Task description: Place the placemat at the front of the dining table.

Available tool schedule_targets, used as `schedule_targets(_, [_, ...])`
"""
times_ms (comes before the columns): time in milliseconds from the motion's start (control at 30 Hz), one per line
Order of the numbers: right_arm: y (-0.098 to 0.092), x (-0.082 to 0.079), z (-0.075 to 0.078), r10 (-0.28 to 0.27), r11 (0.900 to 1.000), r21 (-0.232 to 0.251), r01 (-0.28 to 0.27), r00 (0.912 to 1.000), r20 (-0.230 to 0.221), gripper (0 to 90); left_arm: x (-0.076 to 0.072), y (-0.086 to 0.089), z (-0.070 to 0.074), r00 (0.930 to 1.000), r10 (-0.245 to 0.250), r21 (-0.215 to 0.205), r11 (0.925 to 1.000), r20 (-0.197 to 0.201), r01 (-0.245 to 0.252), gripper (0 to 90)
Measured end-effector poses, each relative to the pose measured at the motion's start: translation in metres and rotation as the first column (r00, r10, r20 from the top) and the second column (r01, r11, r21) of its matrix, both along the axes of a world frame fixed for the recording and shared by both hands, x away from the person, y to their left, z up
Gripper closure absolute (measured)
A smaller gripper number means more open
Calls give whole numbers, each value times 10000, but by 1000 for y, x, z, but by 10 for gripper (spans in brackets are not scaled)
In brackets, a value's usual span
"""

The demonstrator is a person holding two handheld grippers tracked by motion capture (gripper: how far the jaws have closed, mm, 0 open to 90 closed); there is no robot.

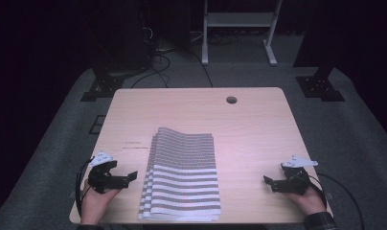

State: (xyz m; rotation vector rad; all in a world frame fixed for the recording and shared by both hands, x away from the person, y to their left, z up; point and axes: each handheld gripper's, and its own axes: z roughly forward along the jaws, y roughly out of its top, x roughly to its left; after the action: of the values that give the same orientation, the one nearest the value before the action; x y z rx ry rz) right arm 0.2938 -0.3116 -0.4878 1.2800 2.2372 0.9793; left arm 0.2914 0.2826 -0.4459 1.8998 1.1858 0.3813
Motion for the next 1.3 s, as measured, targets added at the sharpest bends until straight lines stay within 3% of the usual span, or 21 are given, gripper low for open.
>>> schedule_targets(200, [1,1,0,4,10000,-2,-4,10000,1,96,2,-7,6,9994,-354,38,9994,60,354,0])
schedule_targets(567, [1,1,0,5,10000,-4,-5,10000,3,95,1,-18,17,9983,-572,54,9984,81,571,0])
schedule_targets(800, [0,1,0,5,10000,-3,-5,10000,1,95,0,-34,18,9947,-1024,272,9944,75,1021,0])
schedule_targets(1100, [0,1,0,5,10000,-1,-5,10000,4,96,1,-54,20,9903,-1388,220,9901,69,1387,0])
schedule_targets(1300, [0,1,0,-6,10000,-2,6,10000,0,96,2,-70,16,9836,-1803,344,9830,-52,1804,0])
